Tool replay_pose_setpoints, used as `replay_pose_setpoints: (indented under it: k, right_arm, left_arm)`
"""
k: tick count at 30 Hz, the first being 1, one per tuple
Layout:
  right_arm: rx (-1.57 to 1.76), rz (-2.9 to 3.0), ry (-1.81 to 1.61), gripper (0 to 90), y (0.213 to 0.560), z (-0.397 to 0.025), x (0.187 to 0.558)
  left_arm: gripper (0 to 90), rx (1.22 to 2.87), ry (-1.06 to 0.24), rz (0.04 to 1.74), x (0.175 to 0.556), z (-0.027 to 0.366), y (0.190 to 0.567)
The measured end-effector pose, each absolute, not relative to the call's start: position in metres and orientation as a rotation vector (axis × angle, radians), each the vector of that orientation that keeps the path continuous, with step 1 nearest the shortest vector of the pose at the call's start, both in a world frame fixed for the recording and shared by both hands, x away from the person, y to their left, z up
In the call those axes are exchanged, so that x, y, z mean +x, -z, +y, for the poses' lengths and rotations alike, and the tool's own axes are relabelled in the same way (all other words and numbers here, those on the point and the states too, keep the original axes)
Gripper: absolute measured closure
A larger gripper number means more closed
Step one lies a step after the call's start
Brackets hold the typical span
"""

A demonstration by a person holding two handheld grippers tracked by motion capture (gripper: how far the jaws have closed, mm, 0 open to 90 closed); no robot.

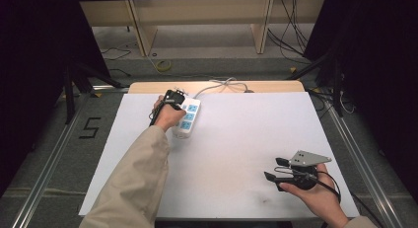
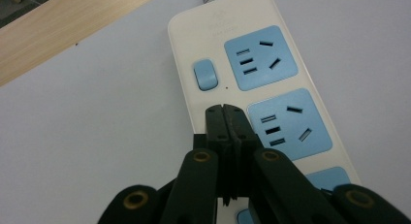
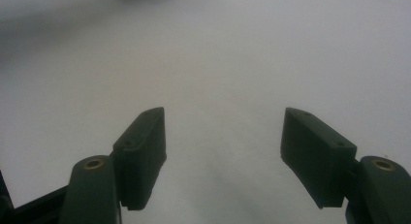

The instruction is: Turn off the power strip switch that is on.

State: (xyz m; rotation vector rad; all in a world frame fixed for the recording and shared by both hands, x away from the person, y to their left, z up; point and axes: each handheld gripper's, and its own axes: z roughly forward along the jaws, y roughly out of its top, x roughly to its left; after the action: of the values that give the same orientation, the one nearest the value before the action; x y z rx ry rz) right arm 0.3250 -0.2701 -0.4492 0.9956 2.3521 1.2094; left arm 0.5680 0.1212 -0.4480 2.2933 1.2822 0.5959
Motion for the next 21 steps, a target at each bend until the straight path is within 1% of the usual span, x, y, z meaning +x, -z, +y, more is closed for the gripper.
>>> replay_pose_setpoints:
  k: [4, 11, 15, 21]
  right_arm:
    - [0.991, 2.351, -1.209, 33.6, 0.4493, -0.2701, 0.3253]
    - [0.988, 2.353, -1.206, 33.6, 0.4495, -0.2696, 0.3254]
    - [0.995, 2.36, -1.202, 33.6, 0.4496, -0.2697, 0.3253]
    - [0.998, 2.365, -1.204, 33.5, 0.4503, -0.2693, 0.3256]
  left_arm:
    - [90.0, 2.299, -0.595, 1.279, 0.5683, 0.1211, 0.4478]
    - [90.0, 2.283, -0.544, 1.309, 0.5713, 0.1239, 0.4466]
    - [90.0, 2.339, -0.545, 1.298, 0.5738, 0.1209, 0.4443]
    - [90.0, 2.336, -0.51, 1.322, 0.5763, 0.1223, 0.4432]
